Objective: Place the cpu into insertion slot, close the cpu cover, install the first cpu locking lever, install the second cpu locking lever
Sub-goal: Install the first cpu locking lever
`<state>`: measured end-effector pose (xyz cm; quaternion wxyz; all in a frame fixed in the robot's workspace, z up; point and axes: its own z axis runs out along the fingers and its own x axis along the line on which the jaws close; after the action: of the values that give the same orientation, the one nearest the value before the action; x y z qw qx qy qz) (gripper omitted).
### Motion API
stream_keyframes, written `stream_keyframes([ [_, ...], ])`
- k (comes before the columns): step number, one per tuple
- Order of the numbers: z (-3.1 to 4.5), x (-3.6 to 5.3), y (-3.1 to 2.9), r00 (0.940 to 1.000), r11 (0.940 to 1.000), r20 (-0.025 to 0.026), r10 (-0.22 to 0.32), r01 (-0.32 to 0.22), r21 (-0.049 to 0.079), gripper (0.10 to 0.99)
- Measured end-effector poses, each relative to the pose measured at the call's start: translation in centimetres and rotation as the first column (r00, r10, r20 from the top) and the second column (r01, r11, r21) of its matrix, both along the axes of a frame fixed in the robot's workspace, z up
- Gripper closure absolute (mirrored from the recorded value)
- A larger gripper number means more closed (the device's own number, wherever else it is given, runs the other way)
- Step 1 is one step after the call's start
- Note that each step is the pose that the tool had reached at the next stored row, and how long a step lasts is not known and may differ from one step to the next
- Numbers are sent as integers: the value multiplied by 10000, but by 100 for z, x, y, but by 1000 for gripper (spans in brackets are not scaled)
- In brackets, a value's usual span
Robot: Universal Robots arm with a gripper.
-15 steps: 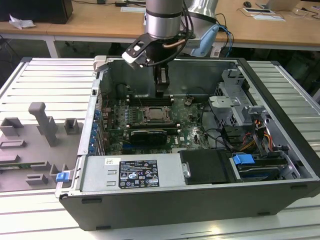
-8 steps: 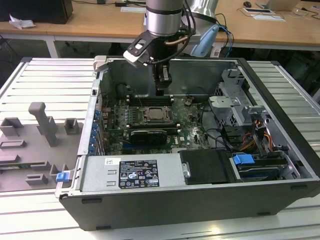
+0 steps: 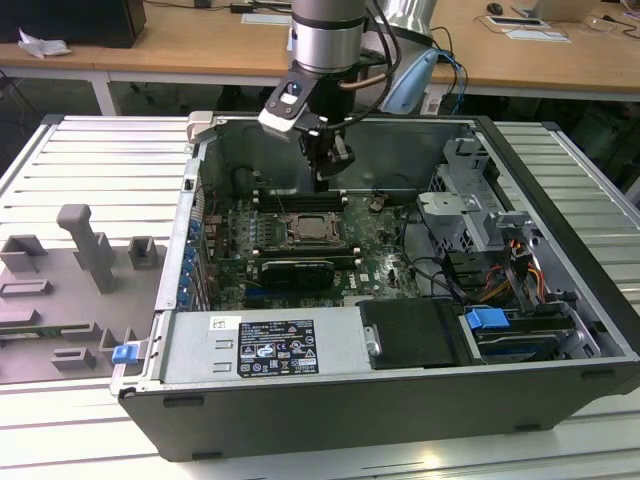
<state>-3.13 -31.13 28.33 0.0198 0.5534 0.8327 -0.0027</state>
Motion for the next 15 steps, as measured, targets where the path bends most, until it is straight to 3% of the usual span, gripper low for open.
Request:
stream_keyframes([
  [3, -1, 0, 1, 9977, 9977, 1, 671, -671, -16, 980],
  [6, -1, 0, 0, 9901, 9901, -5, 1404, -1404, -66, 980],
  [10, -2, 0, 1, 9617, 9616, -14, 2741, -2741, -112, 980],
  [13, -2, 0, 0, 9329, 9328, -21, 3601, -3601, -132, 980],
  [15, -3, 0, 1, 9273, 9272, -21, 3742, -3742, -132, 980],
])
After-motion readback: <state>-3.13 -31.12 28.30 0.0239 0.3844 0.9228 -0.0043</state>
